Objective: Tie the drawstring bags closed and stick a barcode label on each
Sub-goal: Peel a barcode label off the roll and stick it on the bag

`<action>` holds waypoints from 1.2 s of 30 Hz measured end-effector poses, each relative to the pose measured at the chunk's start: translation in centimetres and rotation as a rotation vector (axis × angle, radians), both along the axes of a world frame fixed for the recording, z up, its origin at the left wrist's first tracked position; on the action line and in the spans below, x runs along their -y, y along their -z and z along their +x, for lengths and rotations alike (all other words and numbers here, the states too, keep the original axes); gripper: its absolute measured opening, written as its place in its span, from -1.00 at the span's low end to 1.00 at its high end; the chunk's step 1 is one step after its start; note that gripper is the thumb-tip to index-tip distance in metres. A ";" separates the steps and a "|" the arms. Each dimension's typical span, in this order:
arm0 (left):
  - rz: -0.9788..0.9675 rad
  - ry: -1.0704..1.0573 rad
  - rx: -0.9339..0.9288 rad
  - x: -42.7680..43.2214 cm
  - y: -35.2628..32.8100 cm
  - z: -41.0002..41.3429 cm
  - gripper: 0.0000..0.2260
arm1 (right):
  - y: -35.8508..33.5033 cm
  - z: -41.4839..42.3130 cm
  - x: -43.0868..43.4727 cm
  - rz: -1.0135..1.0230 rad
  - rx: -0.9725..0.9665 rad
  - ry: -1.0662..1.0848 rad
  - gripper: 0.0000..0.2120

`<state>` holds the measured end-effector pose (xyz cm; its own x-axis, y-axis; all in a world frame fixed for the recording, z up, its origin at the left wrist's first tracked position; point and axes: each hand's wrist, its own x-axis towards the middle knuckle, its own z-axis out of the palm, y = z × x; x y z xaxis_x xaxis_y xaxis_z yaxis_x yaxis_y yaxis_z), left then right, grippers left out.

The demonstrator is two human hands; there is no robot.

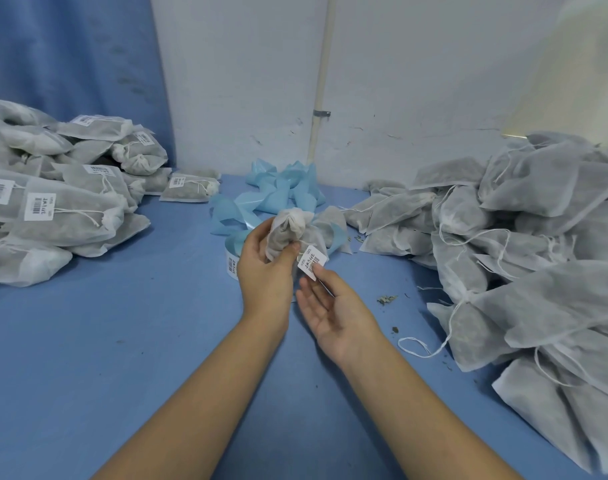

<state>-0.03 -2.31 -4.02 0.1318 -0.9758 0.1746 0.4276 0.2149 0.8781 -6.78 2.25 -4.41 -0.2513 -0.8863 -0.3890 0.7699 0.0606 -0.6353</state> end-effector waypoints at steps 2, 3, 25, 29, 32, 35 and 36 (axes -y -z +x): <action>-0.002 -0.002 -0.003 0.0 0.0 0.0 -0.67 | 0.1 0.0 0.0 -0.001 -0.016 0.003 -0.97; -0.001 -0.002 -0.005 0.0 0.0 0.0 -0.68 | 0.2 0.0 0.0 -0.003 -0.034 0.001 -0.96; 0.103 0.200 0.082 0.2 -0.7 0.6 -0.93 | 0.8 -1.1 0.2 -0.163 -0.462 0.048 -0.72; 0.107 0.340 0.104 0.3 -0.7 0.8 -0.83 | 0.8 -1.6 0.3 -0.181 -0.347 0.031 -0.82; 0.080 0.409 0.217 0.2 -0.4 0.9 -0.79 | 0.9 -2.0 0.4 -0.211 -0.209 0.091 -0.80; 0.062 0.446 0.246 -0.3 0.3 0.6 -0.88 | 1.0 -2.1 0.3 -0.212 -0.230 0.107 -0.77; 0.078 0.447 0.215 -0.3 0.5 0.5 -0.89 | 1.1 -2.1 0.3 -0.208 -0.246 0.108 -0.77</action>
